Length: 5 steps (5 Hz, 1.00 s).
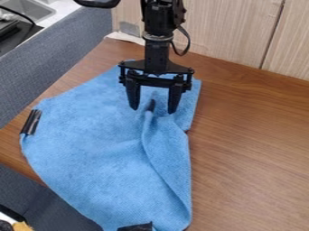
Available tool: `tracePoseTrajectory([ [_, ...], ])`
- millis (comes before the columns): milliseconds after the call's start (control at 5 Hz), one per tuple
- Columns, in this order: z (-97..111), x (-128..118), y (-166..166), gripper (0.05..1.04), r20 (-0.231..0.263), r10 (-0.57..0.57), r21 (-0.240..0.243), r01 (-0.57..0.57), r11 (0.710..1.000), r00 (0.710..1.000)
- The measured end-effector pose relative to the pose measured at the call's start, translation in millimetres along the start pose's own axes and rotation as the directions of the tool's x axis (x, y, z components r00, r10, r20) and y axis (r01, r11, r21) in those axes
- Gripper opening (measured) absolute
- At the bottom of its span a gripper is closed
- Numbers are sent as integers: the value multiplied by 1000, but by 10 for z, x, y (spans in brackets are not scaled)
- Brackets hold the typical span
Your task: Fold the cloth from top right to center
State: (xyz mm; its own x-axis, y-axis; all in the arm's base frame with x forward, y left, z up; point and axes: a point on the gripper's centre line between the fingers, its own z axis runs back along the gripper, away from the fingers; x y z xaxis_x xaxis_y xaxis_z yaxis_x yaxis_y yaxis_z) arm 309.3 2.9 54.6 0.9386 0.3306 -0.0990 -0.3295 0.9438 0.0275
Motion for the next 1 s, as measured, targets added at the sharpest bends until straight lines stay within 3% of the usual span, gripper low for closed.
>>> tracePoseTrajectory([
  [200, 10, -5, 20, 1001, -1, -5, 12, 5, 1000, 1000],
  [800, 652, 4, -127, 1000, 165, -87, -6, 90, 996, 982],
  [1000, 699, 13, -144, 1000, 200, -76, 4, 77, 997, 977],
])
